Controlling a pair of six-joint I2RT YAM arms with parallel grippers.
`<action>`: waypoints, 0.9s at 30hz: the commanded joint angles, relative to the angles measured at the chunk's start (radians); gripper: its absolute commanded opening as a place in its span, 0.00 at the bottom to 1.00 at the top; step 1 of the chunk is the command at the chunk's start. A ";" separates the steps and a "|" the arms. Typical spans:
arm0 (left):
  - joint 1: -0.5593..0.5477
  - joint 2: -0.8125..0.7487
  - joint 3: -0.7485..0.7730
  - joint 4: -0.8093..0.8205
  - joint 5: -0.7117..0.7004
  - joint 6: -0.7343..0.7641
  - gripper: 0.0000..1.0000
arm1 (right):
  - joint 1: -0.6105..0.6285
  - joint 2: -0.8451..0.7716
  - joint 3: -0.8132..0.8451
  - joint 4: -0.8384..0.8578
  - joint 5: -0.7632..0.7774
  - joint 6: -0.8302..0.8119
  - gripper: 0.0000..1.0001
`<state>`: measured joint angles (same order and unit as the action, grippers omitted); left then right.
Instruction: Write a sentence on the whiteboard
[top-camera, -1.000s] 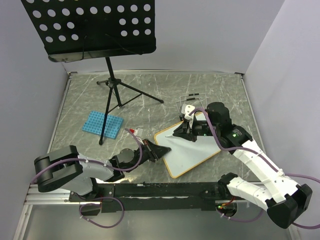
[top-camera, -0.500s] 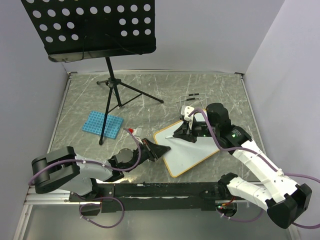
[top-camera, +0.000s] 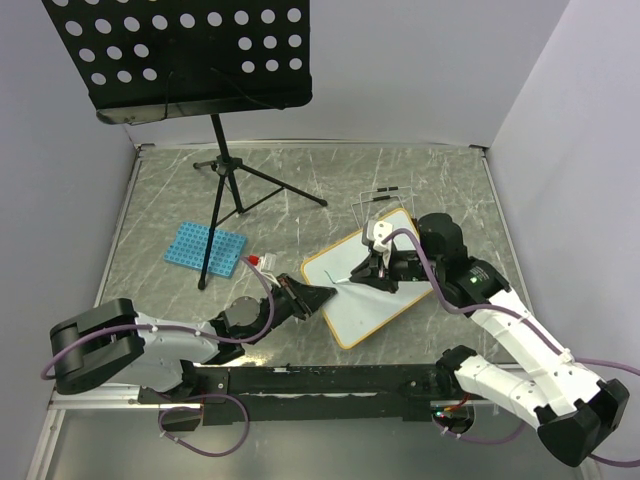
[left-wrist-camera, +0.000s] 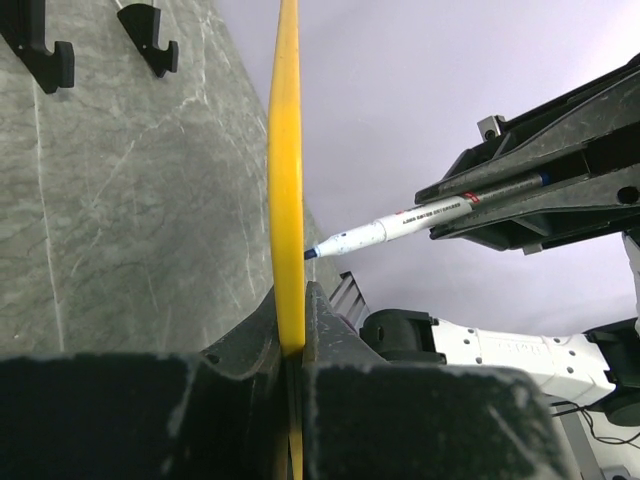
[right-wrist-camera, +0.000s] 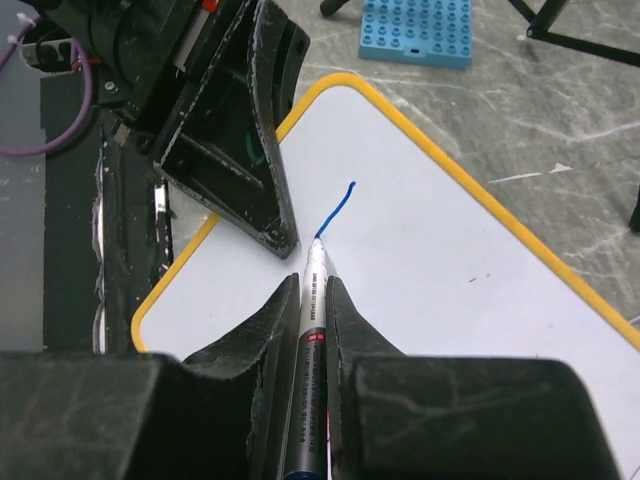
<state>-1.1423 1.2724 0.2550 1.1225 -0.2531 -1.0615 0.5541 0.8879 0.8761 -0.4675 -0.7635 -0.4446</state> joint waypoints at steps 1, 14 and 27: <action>-0.007 -0.056 0.035 0.214 0.018 -0.012 0.01 | 0.009 0.005 -0.017 -0.027 0.035 -0.020 0.00; -0.007 -0.016 0.030 0.250 0.055 -0.038 0.01 | 0.003 0.063 0.063 0.033 0.112 0.012 0.00; -0.007 0.007 0.032 0.275 0.072 -0.043 0.01 | -0.017 0.108 0.101 0.047 0.125 0.023 0.00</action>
<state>-1.1378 1.3052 0.2504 1.1019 -0.2302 -1.0714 0.5461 0.9806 0.9363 -0.4454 -0.6708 -0.4229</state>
